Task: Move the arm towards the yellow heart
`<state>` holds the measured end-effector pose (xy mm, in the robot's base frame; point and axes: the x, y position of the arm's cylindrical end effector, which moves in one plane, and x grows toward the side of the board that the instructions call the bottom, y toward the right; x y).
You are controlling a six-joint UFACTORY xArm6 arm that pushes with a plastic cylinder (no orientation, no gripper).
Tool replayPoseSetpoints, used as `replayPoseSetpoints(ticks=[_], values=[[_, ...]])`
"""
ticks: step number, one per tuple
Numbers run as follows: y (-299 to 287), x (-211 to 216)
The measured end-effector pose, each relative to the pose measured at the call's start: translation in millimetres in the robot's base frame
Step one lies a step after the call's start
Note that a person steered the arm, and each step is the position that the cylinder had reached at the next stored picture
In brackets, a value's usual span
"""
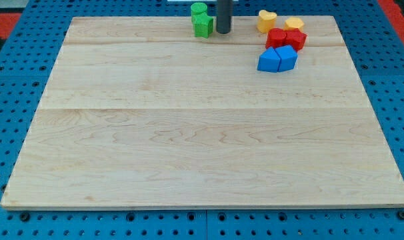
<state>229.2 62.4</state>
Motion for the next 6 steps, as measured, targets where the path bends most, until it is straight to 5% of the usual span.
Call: replayPoseSetpoints(ticks=[4,6], values=[[27.4,-36.0],[20.4,34.2]])
